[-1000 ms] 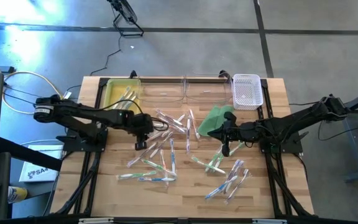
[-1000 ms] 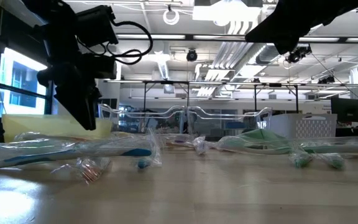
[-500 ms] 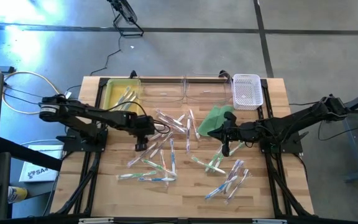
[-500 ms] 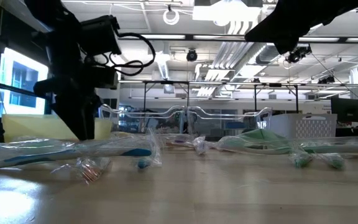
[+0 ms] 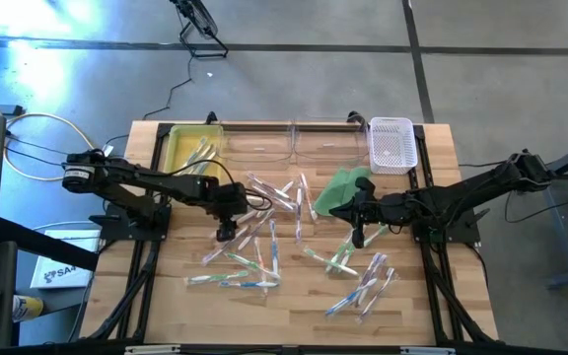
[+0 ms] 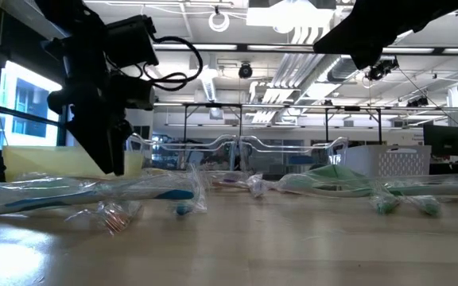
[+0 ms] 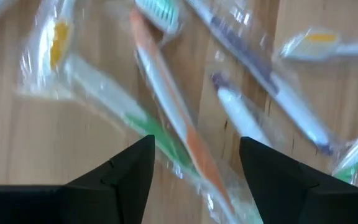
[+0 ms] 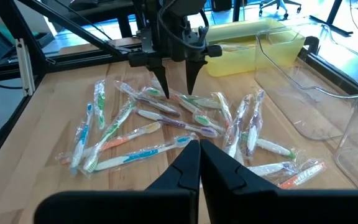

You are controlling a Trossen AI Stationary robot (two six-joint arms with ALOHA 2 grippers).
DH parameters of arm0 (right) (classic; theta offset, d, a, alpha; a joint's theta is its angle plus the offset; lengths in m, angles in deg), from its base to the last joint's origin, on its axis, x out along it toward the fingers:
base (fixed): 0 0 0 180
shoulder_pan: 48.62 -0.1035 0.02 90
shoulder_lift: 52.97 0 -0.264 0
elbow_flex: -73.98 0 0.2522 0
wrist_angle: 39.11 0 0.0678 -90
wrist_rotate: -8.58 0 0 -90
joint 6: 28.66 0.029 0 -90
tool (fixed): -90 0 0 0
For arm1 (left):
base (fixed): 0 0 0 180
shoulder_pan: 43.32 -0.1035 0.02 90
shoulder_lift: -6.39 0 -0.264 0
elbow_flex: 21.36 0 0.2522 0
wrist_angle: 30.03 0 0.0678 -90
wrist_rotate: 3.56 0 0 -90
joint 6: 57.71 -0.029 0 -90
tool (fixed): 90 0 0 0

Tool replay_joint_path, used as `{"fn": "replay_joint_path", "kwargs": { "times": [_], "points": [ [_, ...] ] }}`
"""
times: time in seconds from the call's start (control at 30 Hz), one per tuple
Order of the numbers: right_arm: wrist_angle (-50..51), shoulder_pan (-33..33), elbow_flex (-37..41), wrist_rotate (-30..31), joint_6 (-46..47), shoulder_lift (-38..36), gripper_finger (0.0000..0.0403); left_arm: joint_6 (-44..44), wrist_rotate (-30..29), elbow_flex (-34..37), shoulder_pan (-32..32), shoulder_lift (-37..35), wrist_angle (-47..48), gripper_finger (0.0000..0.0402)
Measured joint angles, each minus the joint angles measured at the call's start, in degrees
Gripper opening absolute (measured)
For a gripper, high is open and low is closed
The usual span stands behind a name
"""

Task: Pick & Place Toothbrushes
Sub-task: Put the orange toothbrush into the left transparent bin

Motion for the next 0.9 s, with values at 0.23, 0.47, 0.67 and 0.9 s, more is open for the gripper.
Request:
{"fn": "replay_joint_path", "kwargs": {
  "times": [0.23, 0.47, 0.67, 0.9],
  "points": [
    [0.02, 0.00, 0.00, 0.00, 0.00, 0.00, 0.0003, 5.42, 1.45, 0.02, 0.00, 0.00, 7.32, 0.0230],
    [0.02, 0.00, 0.00, 0.00, 0.00, -0.02, 0.0003, 7.19, 2.99, 0.02, 0.02, 0.00, 7.79, 0.0230],
    [0.04, 0.00, 0.00, -0.01, 0.00, 0.00, 0.0003, 7.19, 2.82, 0.02, 0.02, -0.02, 7.75, 0.0193],
    [0.04, 0.00, 0.00, 0.00, 0.00, 0.00, 0.0003, 6.78, 2.78, 0.02, 0.02, -0.02, 7.73, 0.0117]
  ]
}}
